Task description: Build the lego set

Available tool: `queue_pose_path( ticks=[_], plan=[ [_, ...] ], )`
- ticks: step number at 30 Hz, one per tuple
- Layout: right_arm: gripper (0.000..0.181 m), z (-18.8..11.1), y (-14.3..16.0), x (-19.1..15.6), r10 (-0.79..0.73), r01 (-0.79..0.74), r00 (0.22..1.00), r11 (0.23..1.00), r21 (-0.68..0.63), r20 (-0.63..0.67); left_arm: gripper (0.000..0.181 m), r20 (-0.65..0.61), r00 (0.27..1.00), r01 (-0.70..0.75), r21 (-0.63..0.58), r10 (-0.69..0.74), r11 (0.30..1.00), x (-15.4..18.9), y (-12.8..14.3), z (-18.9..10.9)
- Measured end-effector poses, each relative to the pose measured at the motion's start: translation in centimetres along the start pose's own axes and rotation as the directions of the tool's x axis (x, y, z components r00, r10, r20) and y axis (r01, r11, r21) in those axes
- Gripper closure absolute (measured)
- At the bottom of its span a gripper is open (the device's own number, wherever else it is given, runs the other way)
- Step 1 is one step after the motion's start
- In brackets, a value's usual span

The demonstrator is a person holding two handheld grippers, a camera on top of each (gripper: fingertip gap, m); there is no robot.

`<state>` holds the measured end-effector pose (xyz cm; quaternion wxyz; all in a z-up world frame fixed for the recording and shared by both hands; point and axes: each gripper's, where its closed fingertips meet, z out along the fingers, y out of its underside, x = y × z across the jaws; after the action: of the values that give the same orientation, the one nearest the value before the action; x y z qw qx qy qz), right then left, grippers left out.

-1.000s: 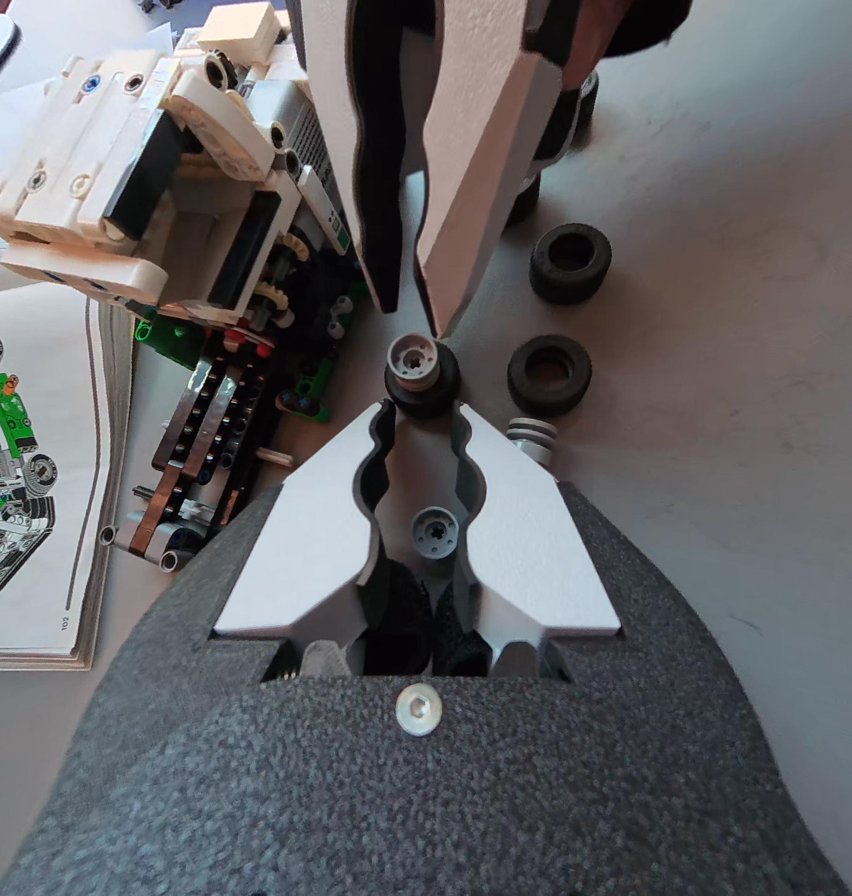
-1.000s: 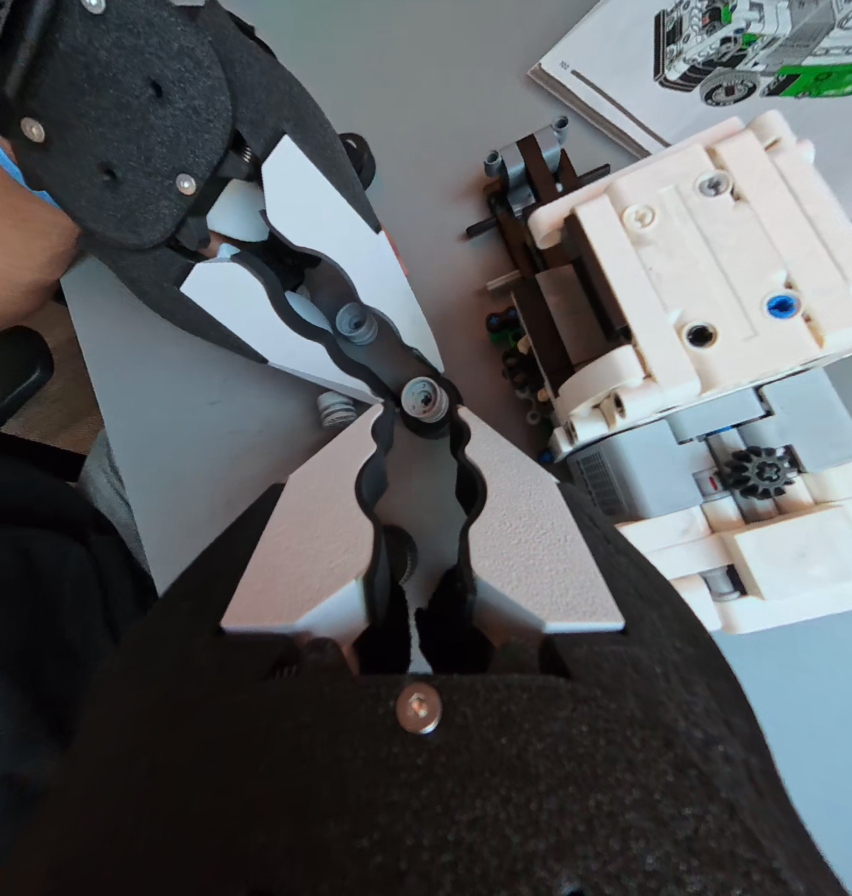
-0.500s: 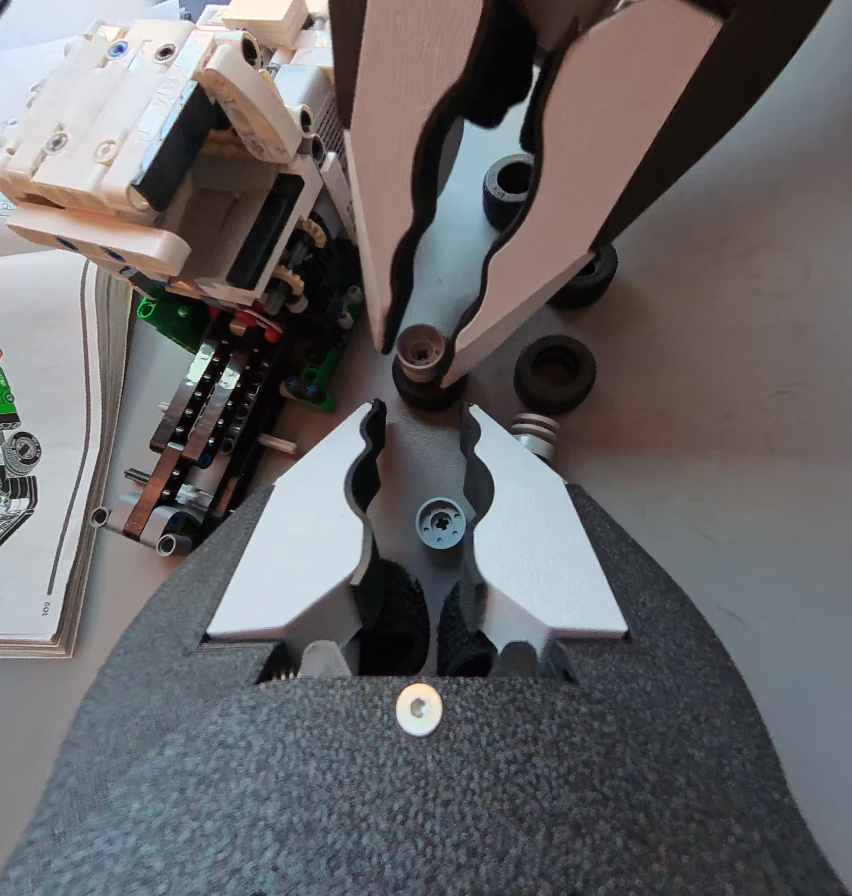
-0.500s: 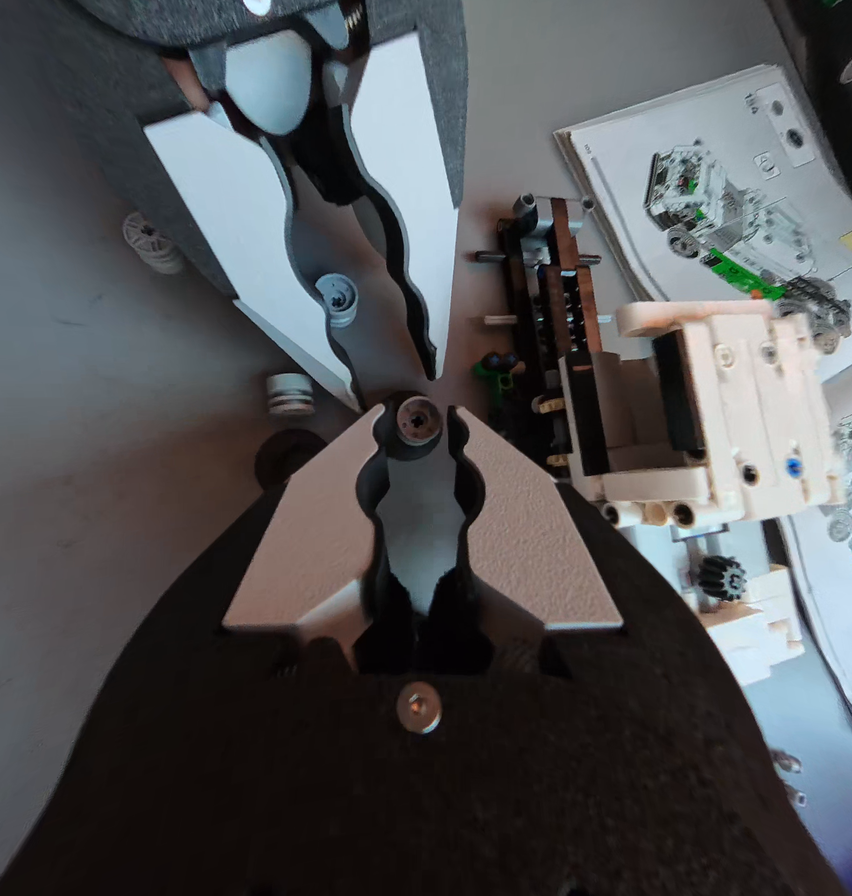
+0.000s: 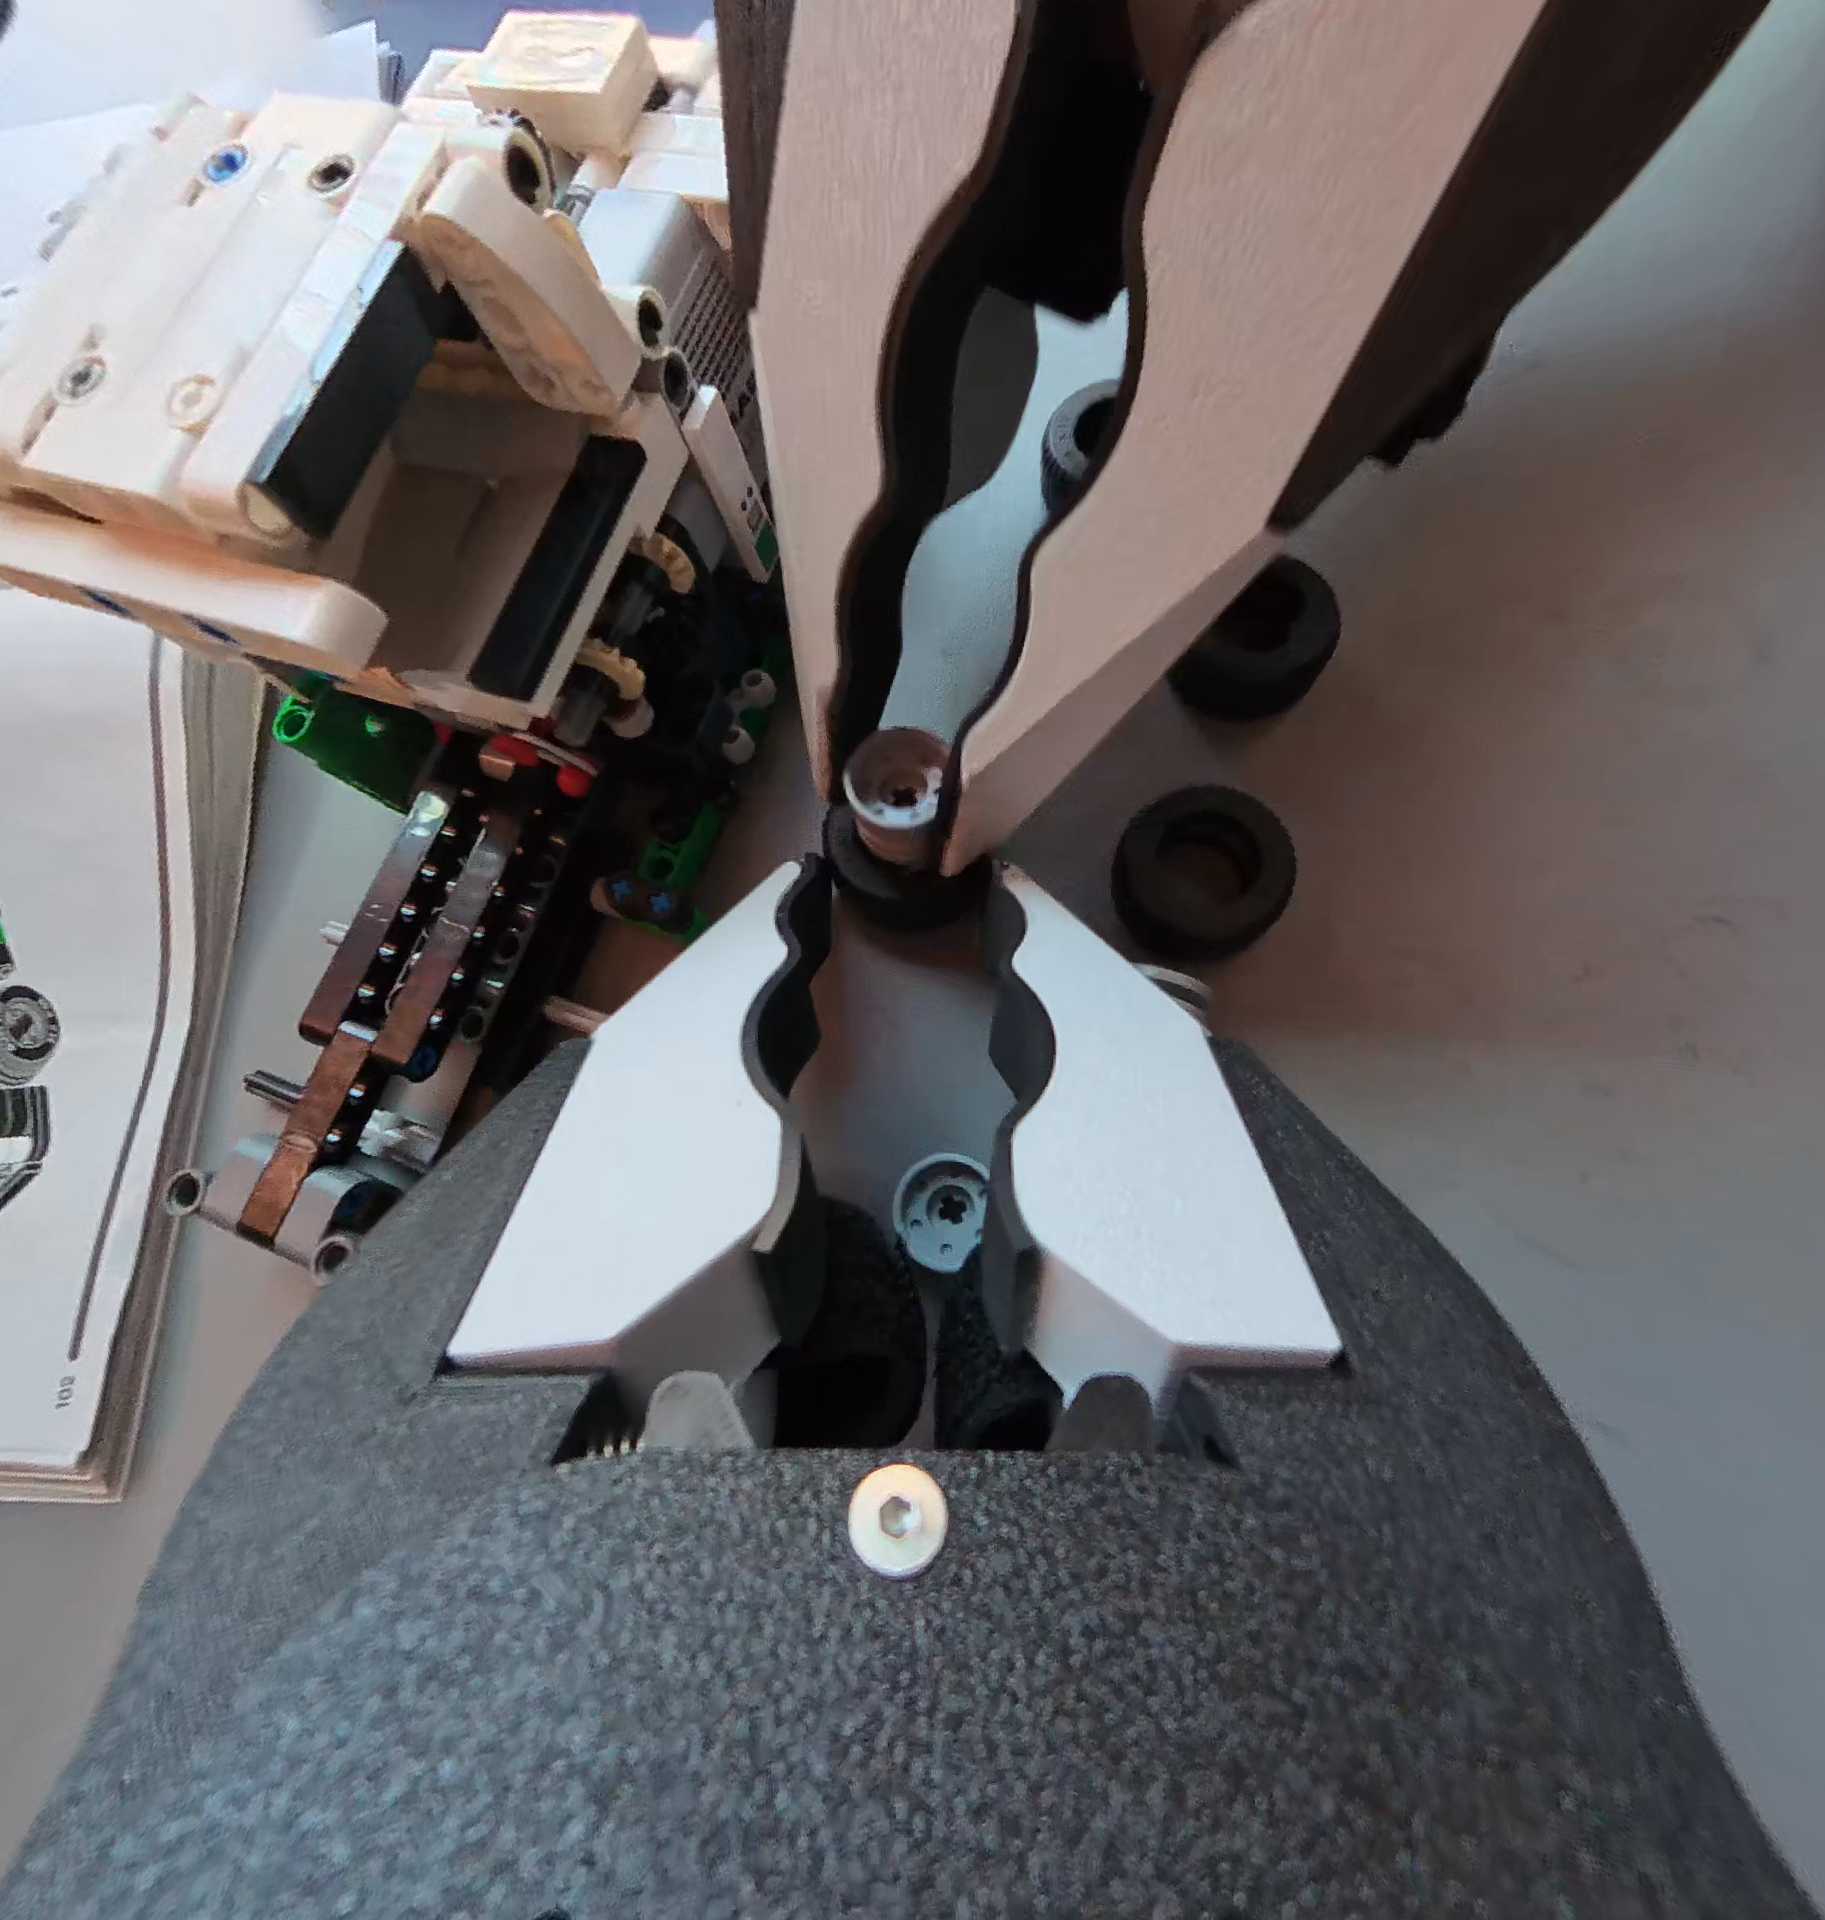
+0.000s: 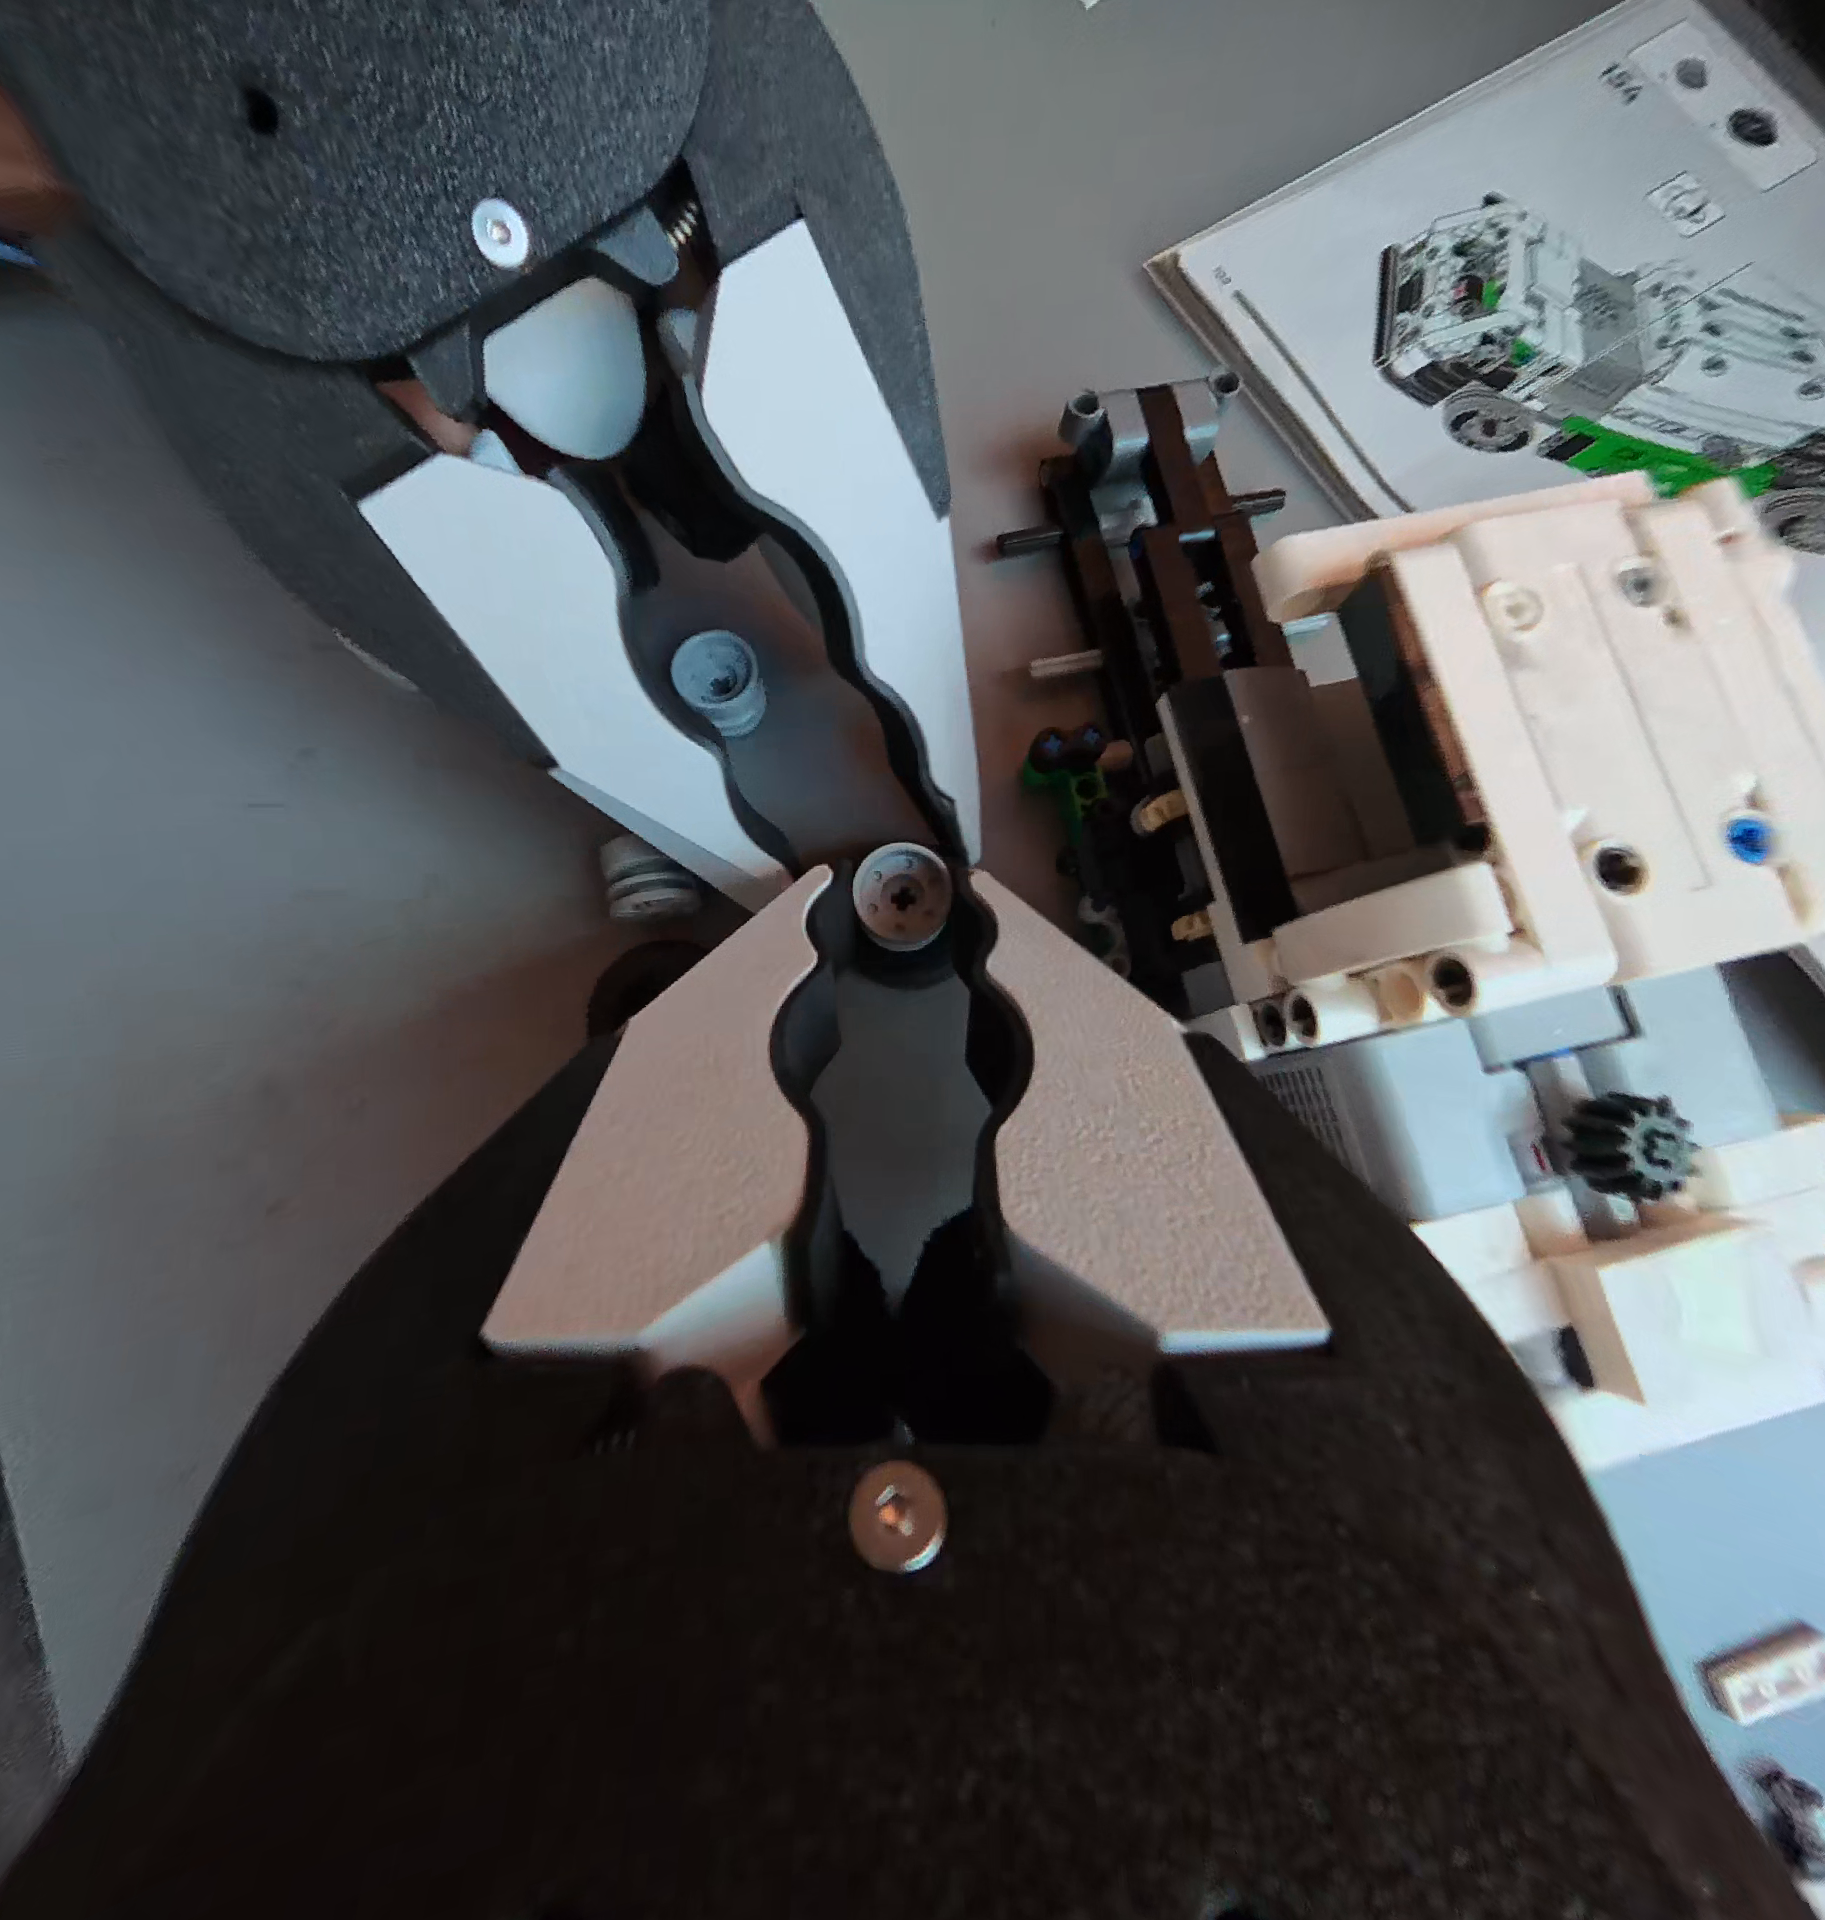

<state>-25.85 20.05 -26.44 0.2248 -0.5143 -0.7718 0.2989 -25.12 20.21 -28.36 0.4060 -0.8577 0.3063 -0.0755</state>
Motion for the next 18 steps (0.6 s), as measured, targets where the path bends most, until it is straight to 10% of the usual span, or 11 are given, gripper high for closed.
queue_pose_path(
  ticks=[5, 10, 18],
  plan=[
    [0.164, -4.7, -0.9, -1.9, 0.078, -0.084, 0.995, 0.991, 0.107, 0.055, 0.154, 0.127, 0.990, -0.070, 0.059, 0.062, 0.996, -1.2, -1.2, -2.1],
    [0.164, -4.6, 4.7, -8.8, 0.051, -0.034, 0.972, 0.996, -0.081, 0.228, 0.154, 0.225, 0.973, -0.118, 0.258, 0.059, 0.959, 1.3, -4.4, -7.3],
    [0.164, -3.9, 5.5, -10.2, 0.003, 0.013, 0.988, 0.995, -0.102, 0.156, 0.154, 0.510, 0.844, -0.264, 0.125, 0.166, 0.956, 9.2, -3.8, -10.9]
  ],
)
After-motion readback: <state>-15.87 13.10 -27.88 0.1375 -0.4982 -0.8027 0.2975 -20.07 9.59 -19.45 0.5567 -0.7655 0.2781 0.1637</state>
